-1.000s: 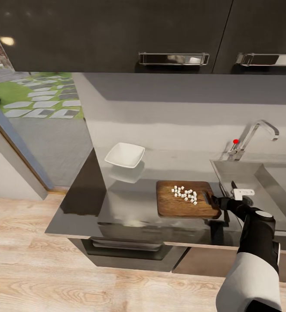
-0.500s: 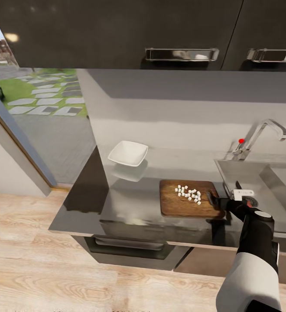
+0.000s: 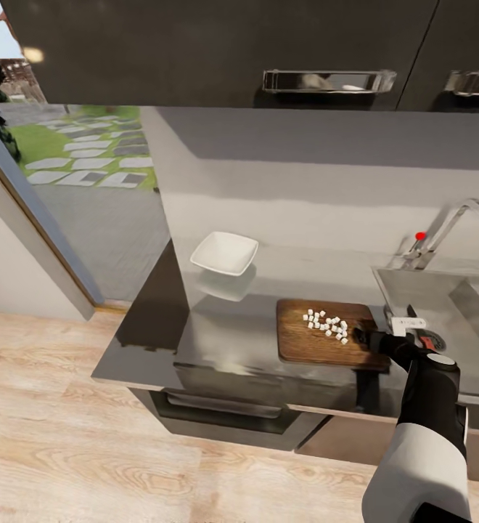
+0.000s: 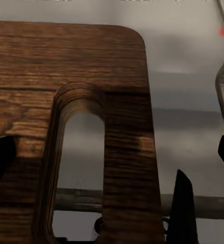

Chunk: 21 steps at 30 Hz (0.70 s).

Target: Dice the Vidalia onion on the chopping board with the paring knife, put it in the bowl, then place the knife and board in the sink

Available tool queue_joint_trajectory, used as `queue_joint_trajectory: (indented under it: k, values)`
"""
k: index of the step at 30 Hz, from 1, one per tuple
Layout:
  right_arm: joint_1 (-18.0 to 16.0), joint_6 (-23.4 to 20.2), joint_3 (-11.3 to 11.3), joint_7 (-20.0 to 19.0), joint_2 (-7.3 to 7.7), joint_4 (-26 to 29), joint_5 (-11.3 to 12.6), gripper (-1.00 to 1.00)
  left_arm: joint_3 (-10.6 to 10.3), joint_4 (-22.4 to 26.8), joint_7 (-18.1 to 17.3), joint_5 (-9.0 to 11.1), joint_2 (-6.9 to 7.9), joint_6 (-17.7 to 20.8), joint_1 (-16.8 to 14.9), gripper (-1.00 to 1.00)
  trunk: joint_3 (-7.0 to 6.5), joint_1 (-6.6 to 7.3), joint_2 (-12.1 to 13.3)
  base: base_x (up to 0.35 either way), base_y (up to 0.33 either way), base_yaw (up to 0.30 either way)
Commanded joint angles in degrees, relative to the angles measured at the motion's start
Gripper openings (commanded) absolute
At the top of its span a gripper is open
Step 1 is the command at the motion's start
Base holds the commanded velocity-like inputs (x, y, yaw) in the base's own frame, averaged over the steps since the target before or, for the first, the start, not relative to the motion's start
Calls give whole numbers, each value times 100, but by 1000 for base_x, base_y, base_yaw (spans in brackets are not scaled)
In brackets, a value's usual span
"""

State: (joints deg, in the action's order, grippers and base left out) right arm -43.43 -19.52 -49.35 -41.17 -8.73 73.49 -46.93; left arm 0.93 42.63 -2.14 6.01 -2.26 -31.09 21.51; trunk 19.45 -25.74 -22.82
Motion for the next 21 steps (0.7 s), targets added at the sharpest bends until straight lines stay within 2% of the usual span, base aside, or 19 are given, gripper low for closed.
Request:
queue_joint_trajectory:
  k: [1, 10, 15, 21]
  values:
    - [-8, -17, -16, -49, -6, 7, -44, 100, 6, 8, -23, 39, -3, -3, 2, 100, 15, -4, -10, 0, 0, 64]
    - [-5, -17, -21, -57, -6, 7, -53, 100, 5, 8, -23, 41, -3, -3, 2, 100, 26, -4, -10, 0, 0, 5]
    - [-4, -17, -20, -58, -2, 7, -53, 100, 4, 8, -23, 41, -3, -3, 2, 100, 8, -4, -10, 0, 0, -173]
    - [-7, -17, -20, -58, 3, 7, -53, 100, 4, 8, -23, 41, -3, -3, 2, 100, 3, -4, -10, 0, 0, -40]
